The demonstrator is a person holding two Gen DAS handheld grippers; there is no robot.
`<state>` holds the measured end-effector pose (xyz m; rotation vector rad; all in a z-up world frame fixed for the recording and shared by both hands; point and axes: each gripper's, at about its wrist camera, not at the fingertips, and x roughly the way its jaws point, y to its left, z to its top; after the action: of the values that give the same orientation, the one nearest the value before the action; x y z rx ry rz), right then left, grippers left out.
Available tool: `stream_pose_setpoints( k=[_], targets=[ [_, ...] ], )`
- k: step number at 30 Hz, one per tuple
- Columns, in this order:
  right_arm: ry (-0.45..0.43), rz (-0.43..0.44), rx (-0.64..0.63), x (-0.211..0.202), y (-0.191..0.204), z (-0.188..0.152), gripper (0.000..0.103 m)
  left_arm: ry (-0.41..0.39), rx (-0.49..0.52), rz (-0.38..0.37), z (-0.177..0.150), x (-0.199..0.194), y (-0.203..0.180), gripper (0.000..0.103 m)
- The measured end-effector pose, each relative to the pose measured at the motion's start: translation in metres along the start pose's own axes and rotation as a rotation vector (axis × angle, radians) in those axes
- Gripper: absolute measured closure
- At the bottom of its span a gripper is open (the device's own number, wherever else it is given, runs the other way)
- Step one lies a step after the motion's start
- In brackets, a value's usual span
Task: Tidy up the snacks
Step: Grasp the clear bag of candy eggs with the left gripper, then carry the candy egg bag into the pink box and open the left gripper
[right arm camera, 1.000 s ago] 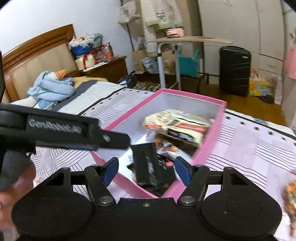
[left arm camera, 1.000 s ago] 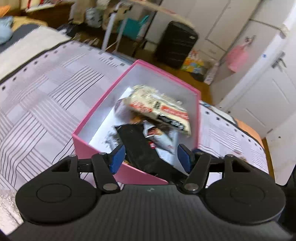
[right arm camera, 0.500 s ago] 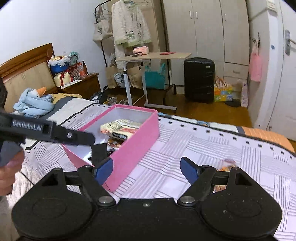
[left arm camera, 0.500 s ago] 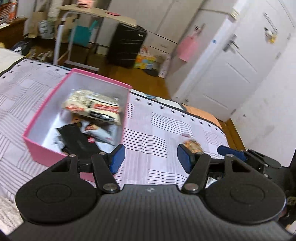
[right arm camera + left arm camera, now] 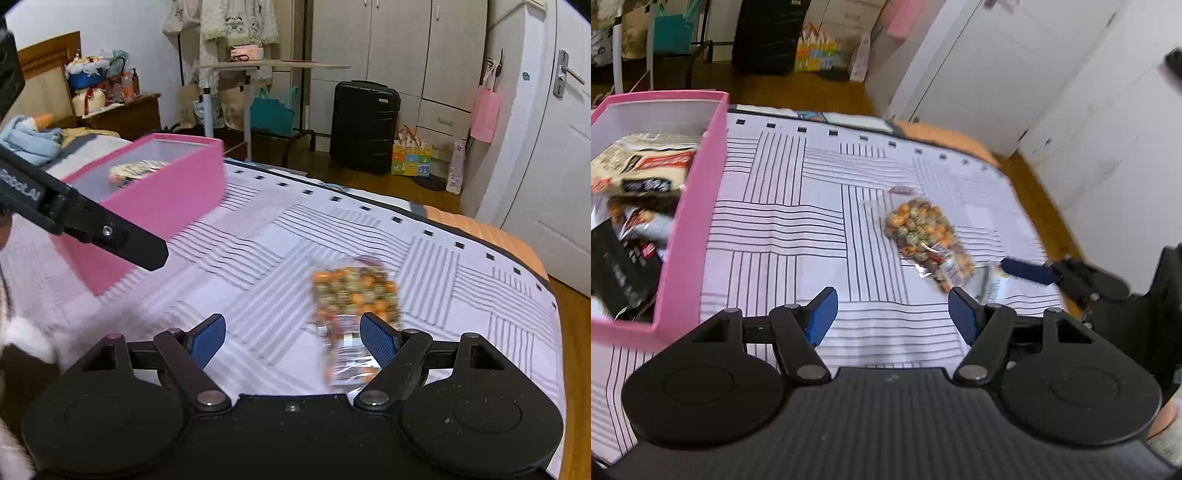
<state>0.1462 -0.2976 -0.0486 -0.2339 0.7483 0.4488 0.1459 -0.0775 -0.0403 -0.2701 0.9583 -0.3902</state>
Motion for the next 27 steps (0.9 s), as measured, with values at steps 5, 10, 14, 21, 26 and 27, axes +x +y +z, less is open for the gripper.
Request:
stream_pose_setpoints(
  k=[5,10,14,21,26,27],
  targets=[
    [0.054,0.049,0.056,0.033,-0.04,-0.006,0.019,0.016,0.035,0.009,0.021,0.047,-0.015,0.037],
    [0.166,0.015,0.006,0.069,-0.055,-0.016,0.019,0.022,-0.029,0.005,0.026,0.096,-0.019,0.036],
    [0.206,-0.015,-0.062,0.086,-0.058,-0.02,0.012,0.071,-0.128,-0.039,0.023,0.136,-0.014,0.036],
    [0.232,0.035,-0.075,0.104,-0.064,-0.014,0.011,0.05,-0.237,-0.072,0.008,0.171,-0.016,0.037],
    [0.213,0.083,0.007,0.109,-0.078,-0.014,0.008,0.048,-0.25,-0.126,0.009,0.182,-0.023,0.05],
    [0.204,0.068,-0.01,0.109,-0.075,-0.016,0.009,0.041,-0.26,-0.129,0.009,0.183,-0.023,0.054]
  ],
)
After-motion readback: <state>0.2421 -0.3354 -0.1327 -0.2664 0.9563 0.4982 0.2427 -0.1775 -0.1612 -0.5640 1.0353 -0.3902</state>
